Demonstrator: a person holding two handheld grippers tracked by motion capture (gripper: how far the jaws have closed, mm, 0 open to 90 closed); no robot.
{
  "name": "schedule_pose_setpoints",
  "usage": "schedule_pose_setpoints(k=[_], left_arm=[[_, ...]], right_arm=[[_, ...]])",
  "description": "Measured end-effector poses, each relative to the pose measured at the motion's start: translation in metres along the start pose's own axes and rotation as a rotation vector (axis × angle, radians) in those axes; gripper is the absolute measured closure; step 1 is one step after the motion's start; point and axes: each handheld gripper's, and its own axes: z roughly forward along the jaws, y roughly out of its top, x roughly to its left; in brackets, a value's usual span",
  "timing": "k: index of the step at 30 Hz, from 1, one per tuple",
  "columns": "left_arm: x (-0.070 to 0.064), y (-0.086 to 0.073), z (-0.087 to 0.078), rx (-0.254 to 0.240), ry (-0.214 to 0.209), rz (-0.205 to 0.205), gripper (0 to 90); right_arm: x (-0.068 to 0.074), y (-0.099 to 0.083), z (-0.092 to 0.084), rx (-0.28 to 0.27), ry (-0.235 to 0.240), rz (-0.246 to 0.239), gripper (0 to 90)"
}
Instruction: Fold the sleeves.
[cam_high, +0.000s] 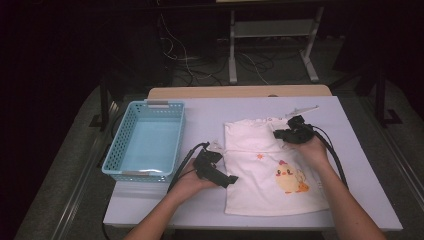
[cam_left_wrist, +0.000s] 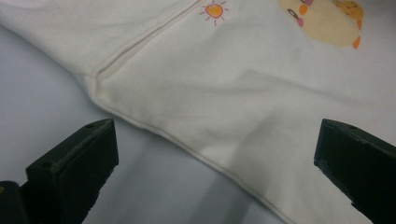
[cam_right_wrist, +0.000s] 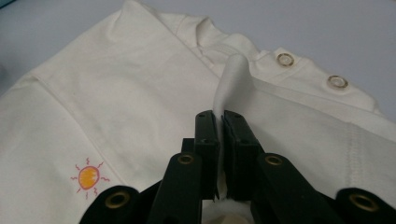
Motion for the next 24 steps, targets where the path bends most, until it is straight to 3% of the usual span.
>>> schedule_pose_setpoints(k=[7,15,20,24], left_arm=[[0.0,0.0,0.0,0.002,-0.001,0.005,0.0],[-0.001,0.0,0.001,0.002,-0.004,0.005,0.0],[0.0,0.0,0.0,0.006,-0.002,0.01,0.0],[0.0,0.0,0.0,0.005,-0.003,0.011,0.0]], right_arm=[[0.005,-0.001,0.007,0.02,0.01,-0.013,78.9],[0.006,0.001,0.003,0.003,0.034,-0.004,64.2],[0.001,0.005,-0.013,-0.041,0.021,0.015,58.3],[-0.012,0.004,-0.03,-0.058,-0.003,0.042,56.2]])
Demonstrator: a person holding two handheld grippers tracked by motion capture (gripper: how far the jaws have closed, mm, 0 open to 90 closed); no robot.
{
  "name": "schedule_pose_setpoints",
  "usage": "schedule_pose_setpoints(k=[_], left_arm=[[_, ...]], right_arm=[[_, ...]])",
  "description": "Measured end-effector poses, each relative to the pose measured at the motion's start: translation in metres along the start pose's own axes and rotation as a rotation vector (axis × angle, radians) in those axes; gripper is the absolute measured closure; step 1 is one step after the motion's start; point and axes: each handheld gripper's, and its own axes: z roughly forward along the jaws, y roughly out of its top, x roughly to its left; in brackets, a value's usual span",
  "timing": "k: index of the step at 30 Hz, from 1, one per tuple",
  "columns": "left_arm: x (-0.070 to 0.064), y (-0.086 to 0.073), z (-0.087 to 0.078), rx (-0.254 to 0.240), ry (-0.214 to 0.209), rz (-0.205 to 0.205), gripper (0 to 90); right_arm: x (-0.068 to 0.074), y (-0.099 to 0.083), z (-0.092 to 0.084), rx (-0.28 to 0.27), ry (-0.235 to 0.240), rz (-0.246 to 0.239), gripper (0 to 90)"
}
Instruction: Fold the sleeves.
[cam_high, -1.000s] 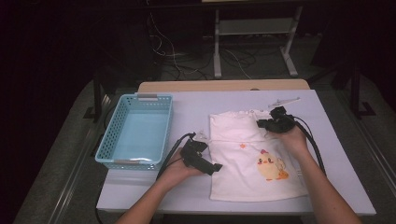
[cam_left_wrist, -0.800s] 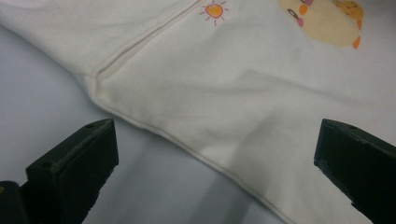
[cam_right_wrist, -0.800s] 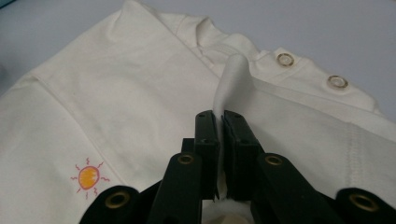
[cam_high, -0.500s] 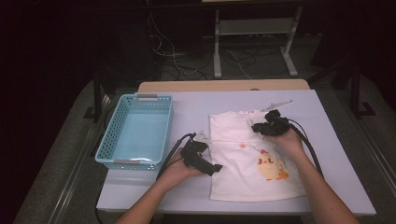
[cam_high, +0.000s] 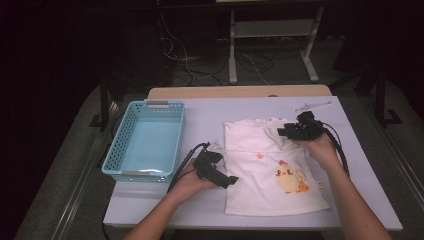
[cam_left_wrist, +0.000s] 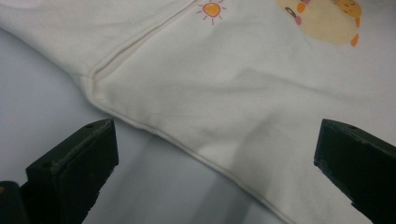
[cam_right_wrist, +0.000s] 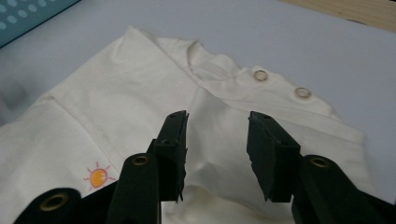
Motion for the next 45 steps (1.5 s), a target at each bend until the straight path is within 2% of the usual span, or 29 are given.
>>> schedule_pose_setpoints(k=[1,4,5,6,11,21,30,34,42,45], left_arm=[[0.0,0.0,0.0,0.0,0.0,0.0,0.0],[0.0,0.0,0.0,0.0,0.0,-0.001,0.0],[0.0,0.0,0.0,0.0,0.0,-0.001,0.0],[0.0,0.0,0.001,0.0,0.001,-0.001,0.0],[0.0,0.0,0.001,0.001,0.001,0.0,0.0],[-0.001,0.0,0.001,0.0,-0.001,0.0,0.0],[-0.001,0.0,0.001,0.002,-0.001,0.0,0.0],[-0.001,0.0,0.001,0.003,0.0,0.0,0.0],[-0.001,0.0,0.001,0.004,-0.001,0.004,0.0],[-0.001,0.0,0.001,0.002,-0.001,0.002,0.0]], right_arm=[[0.0,0.0,0.0,0.0,0.0,0.0,56.2],[-0.014,-0.003,-0.011,-0.013,-0.029,0.039,55.6],[-0.014,-0.003,-0.011,-0.013,-0.029,0.039,55.6],[-0.021,-0.006,-0.017,-0.018,-0.038,0.059,55.4],[-0.036,-0.012,-0.028,-0.026,-0.07,0.098,55.1],[-0.053,-0.023,-0.024,-0.018,-0.102,0.166,53.7],[-0.057,-0.024,-0.01,-0.018,-0.104,0.192,53.0],[-0.059,-0.028,-0.002,0.019,-0.09,0.204,59.4],[-0.059,-0.033,0.004,0.044,-0.065,0.225,66.8],[-0.058,-0.034,0.005,0.047,-0.062,0.223,72.6]])
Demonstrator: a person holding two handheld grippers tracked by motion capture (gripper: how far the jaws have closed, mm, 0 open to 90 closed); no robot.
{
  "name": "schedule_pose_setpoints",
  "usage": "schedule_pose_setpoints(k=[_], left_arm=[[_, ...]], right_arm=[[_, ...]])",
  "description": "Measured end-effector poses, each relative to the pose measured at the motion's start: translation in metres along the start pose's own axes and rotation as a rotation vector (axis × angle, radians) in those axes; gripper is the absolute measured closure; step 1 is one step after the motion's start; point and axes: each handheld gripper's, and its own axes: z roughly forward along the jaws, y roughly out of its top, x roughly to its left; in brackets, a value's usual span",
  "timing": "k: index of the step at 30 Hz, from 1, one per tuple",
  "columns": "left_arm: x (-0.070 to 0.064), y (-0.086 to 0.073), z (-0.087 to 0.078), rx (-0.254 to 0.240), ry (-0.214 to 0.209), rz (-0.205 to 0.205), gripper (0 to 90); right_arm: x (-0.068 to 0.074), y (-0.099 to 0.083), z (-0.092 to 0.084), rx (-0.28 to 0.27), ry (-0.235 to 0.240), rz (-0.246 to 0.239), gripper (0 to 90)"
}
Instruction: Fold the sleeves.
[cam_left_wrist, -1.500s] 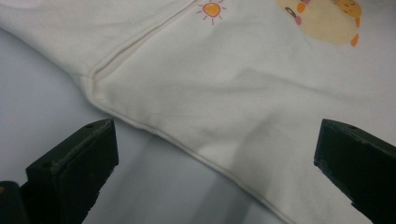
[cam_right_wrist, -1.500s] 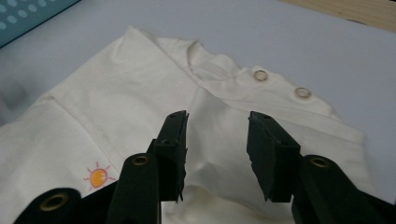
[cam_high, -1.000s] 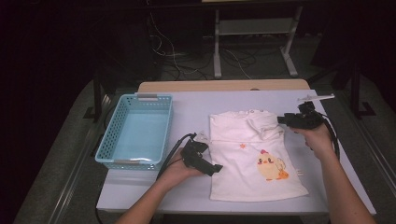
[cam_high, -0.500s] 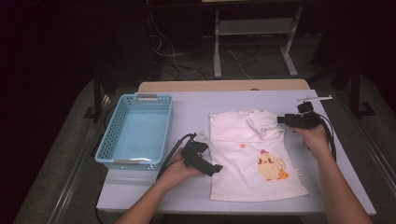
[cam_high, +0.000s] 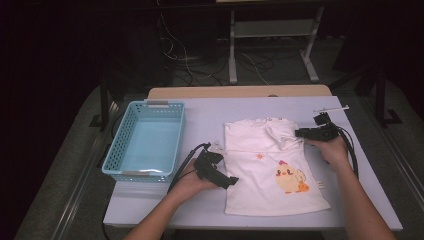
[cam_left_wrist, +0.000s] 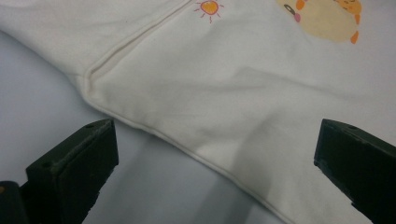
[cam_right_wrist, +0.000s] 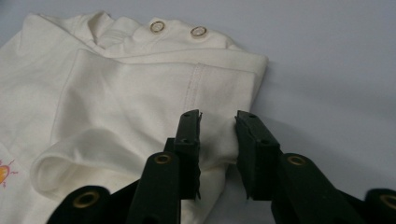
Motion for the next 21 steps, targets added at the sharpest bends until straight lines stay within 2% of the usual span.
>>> schedule_pose_setpoints(k=[1,6,14,21], left_arm=[[0.0,0.0,0.0,0.0,0.0,0.0,0.0],[0.0,0.0,0.001,0.002,0.0,0.002,0.0],[0.0,0.0,0.0,0.0,-0.001,0.0,0.0],[0.0,0.0,0.0,0.0,-0.001,0.0,0.0]], right_arm=[[0.001,0.0,0.0,0.0,-0.003,-0.008,76.8],[0.003,0.0,0.0,0.0,-0.004,-0.024,81.3],[0.008,0.002,-0.004,-0.02,-0.011,-0.063,83.3],[0.016,0.007,-0.012,-0.052,0.004,-0.096,83.5]])
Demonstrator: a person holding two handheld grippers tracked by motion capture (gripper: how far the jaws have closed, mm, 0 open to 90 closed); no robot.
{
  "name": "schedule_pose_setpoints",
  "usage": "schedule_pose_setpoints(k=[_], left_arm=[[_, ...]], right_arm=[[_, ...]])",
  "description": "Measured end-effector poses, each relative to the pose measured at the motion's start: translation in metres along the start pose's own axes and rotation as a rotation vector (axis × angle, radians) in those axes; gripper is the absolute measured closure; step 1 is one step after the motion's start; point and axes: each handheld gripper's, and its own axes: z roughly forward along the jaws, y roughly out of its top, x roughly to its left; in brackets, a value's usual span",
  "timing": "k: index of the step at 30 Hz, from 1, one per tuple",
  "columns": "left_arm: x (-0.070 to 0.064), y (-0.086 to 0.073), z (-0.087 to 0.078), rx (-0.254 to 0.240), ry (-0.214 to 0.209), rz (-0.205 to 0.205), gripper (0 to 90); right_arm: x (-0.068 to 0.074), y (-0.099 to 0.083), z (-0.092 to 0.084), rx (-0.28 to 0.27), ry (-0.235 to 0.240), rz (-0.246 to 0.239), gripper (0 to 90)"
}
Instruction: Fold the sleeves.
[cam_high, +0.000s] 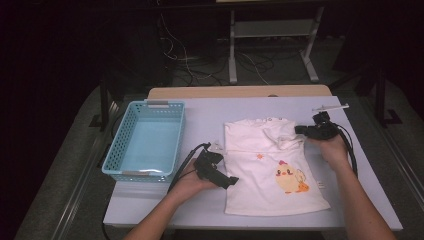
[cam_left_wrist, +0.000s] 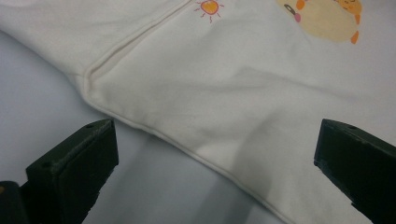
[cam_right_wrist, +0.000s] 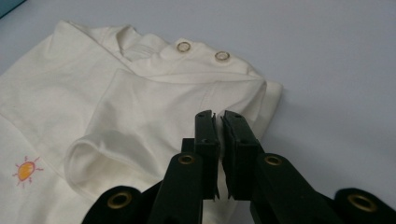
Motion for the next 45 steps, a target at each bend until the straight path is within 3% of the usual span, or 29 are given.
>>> schedule_pose_setpoints(k=[21,45], left_arm=[[0.0,0.0,0.0,-0.001,0.002,0.0,0.0],[-0.003,0.0,-0.001,0.006,0.0,0.007,0.0]], right_arm=[[0.035,0.019,-0.004,-0.047,0.053,-0.094,83.5],[0.081,0.039,0.014,-0.052,0.123,-0.169,83.5]])
